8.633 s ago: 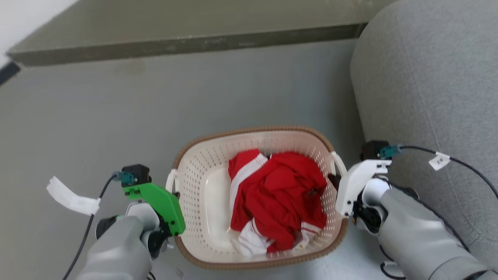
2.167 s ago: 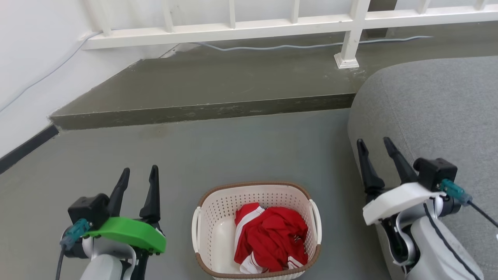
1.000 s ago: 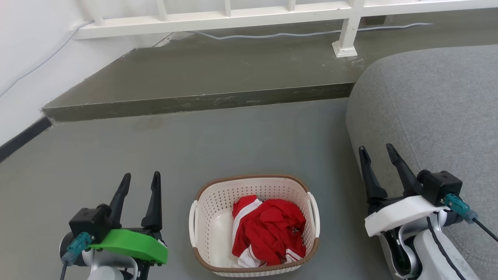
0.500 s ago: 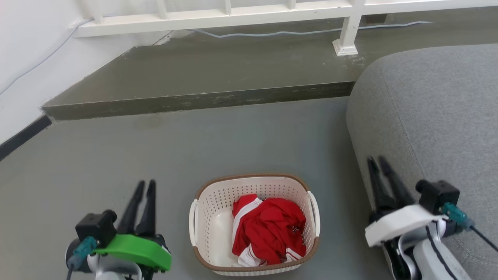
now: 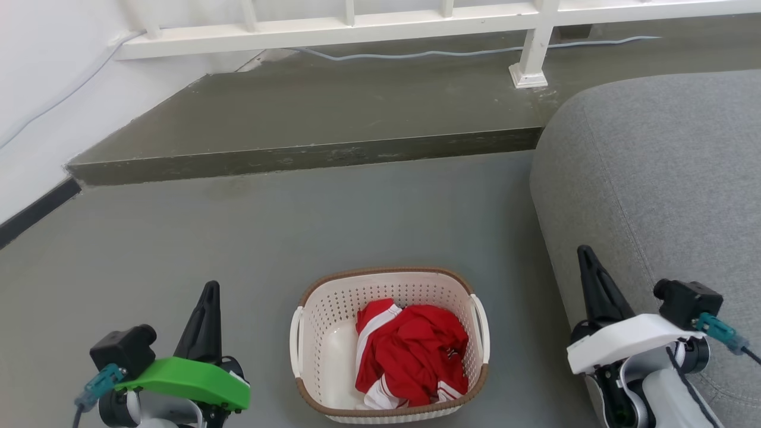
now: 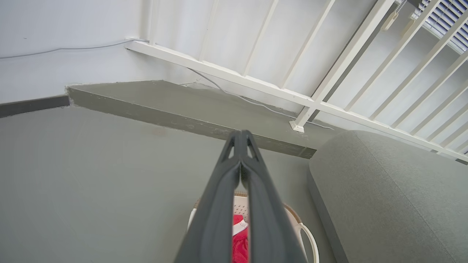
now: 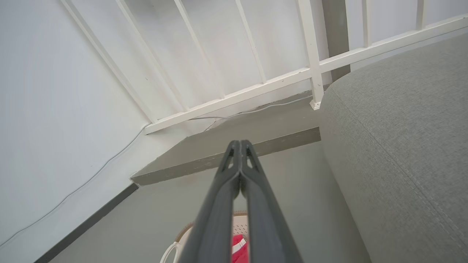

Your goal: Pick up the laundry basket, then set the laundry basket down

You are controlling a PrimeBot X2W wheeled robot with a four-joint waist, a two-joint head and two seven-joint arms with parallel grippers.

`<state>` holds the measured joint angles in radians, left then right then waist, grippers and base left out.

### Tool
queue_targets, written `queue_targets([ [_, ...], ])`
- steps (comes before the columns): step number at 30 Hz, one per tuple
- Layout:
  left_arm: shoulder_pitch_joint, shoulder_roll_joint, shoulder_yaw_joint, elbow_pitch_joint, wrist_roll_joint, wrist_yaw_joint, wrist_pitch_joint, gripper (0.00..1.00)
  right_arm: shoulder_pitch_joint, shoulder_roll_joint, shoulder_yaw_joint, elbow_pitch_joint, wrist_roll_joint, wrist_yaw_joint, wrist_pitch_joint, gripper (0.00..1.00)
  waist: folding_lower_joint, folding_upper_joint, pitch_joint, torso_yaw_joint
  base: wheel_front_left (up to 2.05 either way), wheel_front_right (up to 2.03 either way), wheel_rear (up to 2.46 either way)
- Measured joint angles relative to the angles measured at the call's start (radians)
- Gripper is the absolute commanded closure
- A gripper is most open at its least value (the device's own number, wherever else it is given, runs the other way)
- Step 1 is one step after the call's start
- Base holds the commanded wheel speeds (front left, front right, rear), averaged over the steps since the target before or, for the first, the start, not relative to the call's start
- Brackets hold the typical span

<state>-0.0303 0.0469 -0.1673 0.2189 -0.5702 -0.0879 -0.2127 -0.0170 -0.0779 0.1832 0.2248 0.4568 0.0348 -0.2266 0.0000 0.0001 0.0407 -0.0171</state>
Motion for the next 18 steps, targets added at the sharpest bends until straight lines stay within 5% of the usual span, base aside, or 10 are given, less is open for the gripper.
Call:
queue_targets([
  [18, 0.0, -0.001, 0.044, 0.006, -0.217, -0.004, 0.066, 1.0, 0.0, 0.008, -0.06, 0.001, 0.255, 0.017, 0.07, 1.0, 0.0, 0.0, -0.008, 0.004, 0.0, 0.0, 0.0],
])
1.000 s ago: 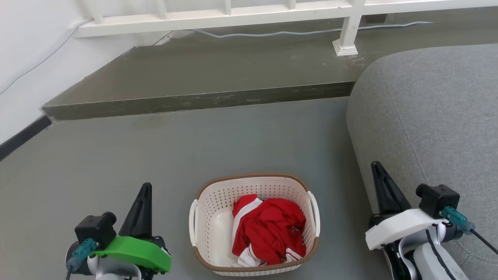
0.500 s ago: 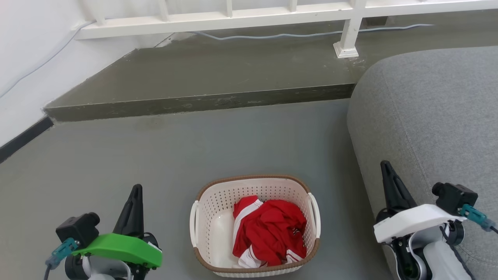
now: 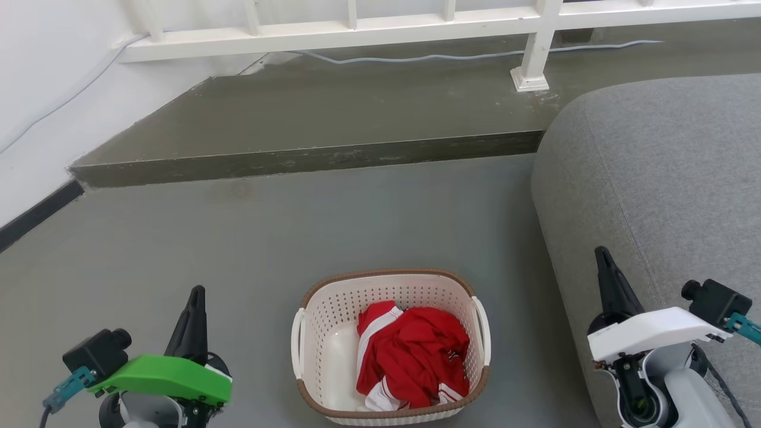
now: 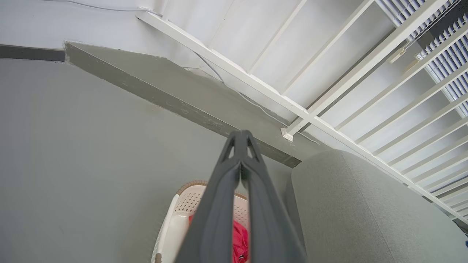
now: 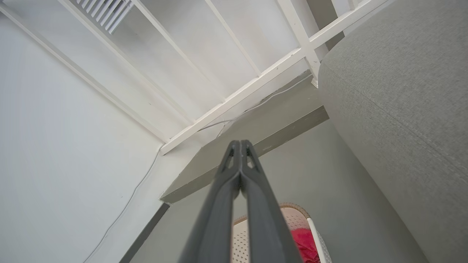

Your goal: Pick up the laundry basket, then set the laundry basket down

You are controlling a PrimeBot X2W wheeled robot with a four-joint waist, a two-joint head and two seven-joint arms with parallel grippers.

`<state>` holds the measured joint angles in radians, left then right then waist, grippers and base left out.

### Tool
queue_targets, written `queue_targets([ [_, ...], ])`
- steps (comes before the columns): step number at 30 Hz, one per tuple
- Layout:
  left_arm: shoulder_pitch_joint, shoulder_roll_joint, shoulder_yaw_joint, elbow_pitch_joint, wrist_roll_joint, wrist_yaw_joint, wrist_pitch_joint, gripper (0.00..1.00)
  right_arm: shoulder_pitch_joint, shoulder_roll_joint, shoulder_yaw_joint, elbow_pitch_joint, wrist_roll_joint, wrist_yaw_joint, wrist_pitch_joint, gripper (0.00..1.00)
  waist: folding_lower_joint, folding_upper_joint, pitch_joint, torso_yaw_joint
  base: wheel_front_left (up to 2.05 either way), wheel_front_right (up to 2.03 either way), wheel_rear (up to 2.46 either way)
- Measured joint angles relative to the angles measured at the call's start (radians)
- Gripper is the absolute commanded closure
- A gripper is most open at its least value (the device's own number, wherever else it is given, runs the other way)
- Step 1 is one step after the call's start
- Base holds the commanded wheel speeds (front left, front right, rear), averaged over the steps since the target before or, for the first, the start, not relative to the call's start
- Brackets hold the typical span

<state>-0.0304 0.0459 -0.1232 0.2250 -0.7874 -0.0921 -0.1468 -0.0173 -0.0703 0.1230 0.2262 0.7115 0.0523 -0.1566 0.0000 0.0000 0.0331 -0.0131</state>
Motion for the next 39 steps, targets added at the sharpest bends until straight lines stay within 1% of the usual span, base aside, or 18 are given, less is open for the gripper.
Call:
queue_targets([
  [8, 0.0, 0.0, 0.024, 0.007, -0.091, -0.004, 0.031, 1.0, 0.0, 0.0, -0.026, 0.003, 0.106, 0.001, 0.029, 1.0, 0.0, 0.0, -0.003, 0.002, 0.0, 0.0, 0.0],
  [10, 0.0, 0.0, 0.028, 0.009, -0.118, -0.005, 0.034, 1.0, 0.0, 0.0, -0.031, 0.005, 0.134, 0.009, 0.035, 1.0, 0.0, 0.0, -0.004, 0.002, 0.0, 0.0, 0.0],
  [17, -0.001, 0.0, 0.047, 0.016, -0.2, -0.006, 0.064, 1.0, -0.002, 0.0, -0.054, 0.009, 0.226, 0.012, 0.059, 1.0, 0.0, 0.0, -0.007, 0.003, 0.0, 0.0, 0.0],
  [19, -0.001, 0.0, 0.053, 0.018, -0.22, -0.006, 0.069, 1.0, -0.002, 0.0, -0.06, 0.01, 0.252, 0.017, 0.063, 1.0, 0.0, 0.0, -0.008, 0.004, 0.0, 0.0, 0.0],
  [33, -0.002, 0.0, 0.088, 0.026, -0.39, -0.013, 0.116, 1.0, -0.016, 0.0, -0.103, 0.023, 0.435, 0.028, 0.113, 1.0, 0.0, 0.0, -0.014, 0.006, 0.0, 0.0, 0.0],
  [36, -0.002, 0.0, 0.092, 0.027, -0.409, -0.014, 0.123, 1.0, -0.016, 0.0, -0.11, 0.024, 0.462, 0.031, 0.119, 1.0, 0.0, 0.0, -0.015, 0.007, 0.0, 0.0, 0.0],
  [38, -0.002, 0.0, 0.098, 0.028, -0.449, -0.015, 0.135, 1.0, -0.016, 0.0, -0.118, 0.026, 0.501, 0.035, 0.13, 1.0, 0.0, 0.0, -0.017, 0.007, 0.0, 0.0, 0.0],
  [39, -0.002, 0.0, 0.098, 0.028, -0.449, -0.015, 0.135, 1.0, -0.016, 0.0, -0.118, 0.026, 0.501, 0.035, 0.13, 1.0, 0.0, 0.0, -0.017, 0.007, 0.0, 0.0, 0.0],
])
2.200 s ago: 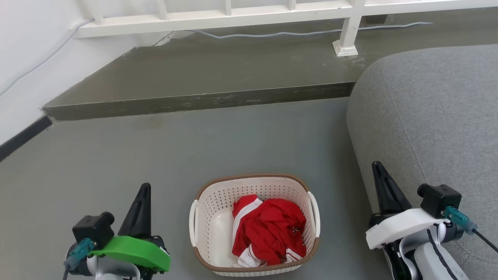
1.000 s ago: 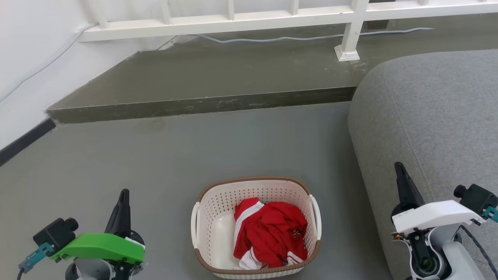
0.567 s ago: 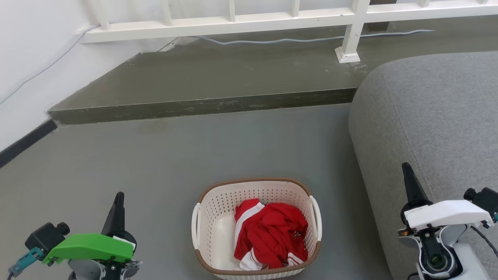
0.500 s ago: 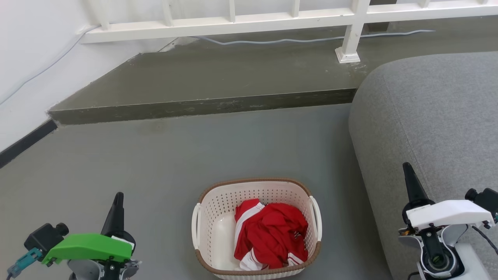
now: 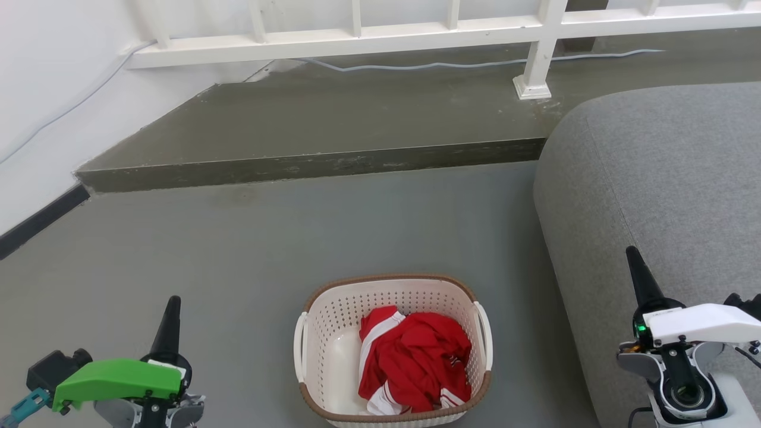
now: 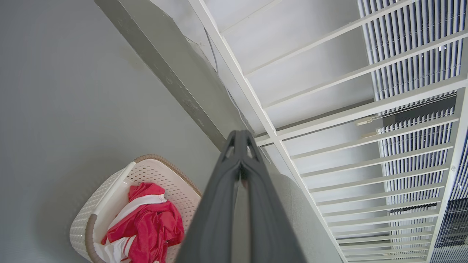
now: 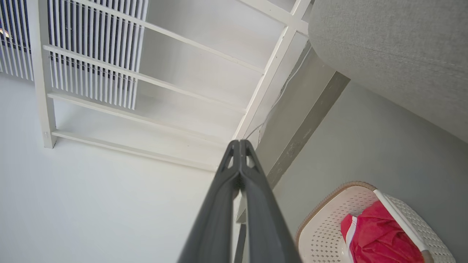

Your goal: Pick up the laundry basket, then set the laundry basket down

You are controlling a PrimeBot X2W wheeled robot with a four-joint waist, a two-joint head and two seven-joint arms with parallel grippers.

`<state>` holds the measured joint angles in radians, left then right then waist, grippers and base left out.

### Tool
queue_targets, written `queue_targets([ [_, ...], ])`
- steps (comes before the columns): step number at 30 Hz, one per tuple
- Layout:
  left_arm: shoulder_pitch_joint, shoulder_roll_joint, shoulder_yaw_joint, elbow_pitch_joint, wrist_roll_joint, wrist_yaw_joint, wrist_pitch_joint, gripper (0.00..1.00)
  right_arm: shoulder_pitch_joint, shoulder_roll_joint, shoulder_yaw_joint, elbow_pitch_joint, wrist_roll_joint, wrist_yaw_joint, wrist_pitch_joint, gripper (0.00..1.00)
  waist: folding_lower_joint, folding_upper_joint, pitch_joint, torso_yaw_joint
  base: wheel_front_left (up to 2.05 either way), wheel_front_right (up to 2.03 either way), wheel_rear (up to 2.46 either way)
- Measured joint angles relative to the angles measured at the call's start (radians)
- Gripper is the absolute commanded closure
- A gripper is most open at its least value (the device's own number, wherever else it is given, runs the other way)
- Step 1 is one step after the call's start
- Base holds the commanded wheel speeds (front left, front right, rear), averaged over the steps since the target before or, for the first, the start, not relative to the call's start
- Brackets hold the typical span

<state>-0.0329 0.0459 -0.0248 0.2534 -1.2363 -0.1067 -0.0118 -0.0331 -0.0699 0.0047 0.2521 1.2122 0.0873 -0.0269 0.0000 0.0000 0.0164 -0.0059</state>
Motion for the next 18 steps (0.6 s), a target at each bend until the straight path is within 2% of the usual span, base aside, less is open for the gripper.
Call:
queue_targets([
  [18, -0.009, 0.0, 0.049, 0.012, -0.207, -0.009, 0.061, 1.0, -0.011, 0.004, -0.055, 0.015, 0.232, 0.018, 0.056, 1.0, 0.0, 0.0, -0.008, 0.003, 0.0, 0.0, 0.0],
])
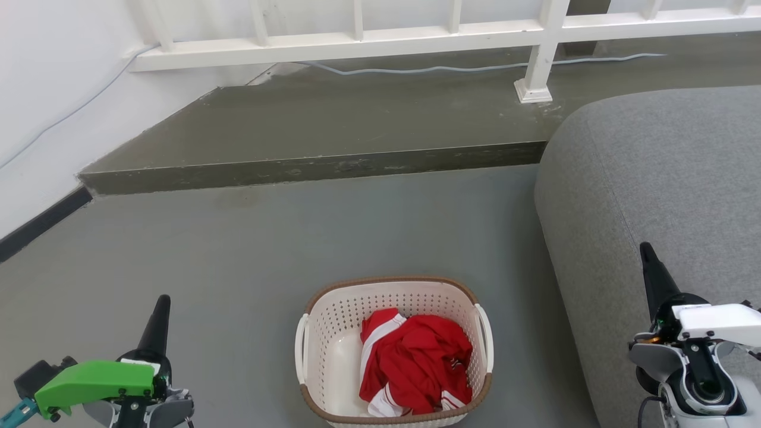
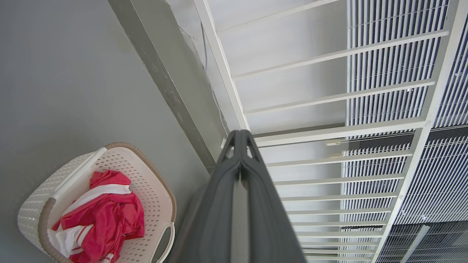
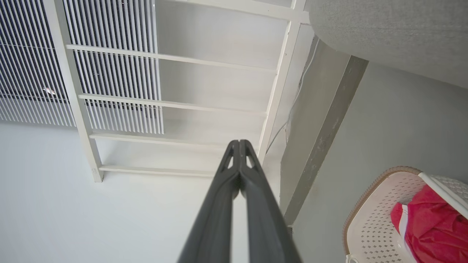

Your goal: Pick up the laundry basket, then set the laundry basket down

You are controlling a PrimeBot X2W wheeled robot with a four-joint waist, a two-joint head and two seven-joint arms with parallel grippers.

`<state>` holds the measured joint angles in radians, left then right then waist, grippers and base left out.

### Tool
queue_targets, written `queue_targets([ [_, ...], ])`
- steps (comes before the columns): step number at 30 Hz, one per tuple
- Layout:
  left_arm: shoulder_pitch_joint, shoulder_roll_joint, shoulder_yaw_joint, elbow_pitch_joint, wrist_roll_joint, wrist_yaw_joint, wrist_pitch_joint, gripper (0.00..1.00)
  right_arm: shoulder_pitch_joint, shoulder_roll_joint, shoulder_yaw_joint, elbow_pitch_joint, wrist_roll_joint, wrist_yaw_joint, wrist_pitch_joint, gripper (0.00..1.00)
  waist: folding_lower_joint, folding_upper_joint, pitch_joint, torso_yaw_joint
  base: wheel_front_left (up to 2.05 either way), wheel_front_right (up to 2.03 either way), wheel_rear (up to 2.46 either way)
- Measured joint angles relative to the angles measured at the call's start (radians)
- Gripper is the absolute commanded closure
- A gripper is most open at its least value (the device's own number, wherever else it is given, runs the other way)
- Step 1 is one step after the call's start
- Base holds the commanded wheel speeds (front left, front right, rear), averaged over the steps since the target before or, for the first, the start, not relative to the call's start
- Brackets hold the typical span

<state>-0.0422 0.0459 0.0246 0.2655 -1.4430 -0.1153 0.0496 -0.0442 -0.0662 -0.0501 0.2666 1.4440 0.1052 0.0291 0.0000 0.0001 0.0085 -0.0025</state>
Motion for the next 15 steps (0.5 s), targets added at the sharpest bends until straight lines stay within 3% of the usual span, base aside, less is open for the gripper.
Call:
queue_targets([
  [15, -0.016, 0.0, 0.037, 0.01, -0.169, -0.005, 0.047, 1.0, -0.01, 0.001, -0.043, 0.011, 0.189, 0.011, 0.044, 1.0, 0.0, 0.0, -0.006, 0.003, 0.0, 0.0, 0.0],
])
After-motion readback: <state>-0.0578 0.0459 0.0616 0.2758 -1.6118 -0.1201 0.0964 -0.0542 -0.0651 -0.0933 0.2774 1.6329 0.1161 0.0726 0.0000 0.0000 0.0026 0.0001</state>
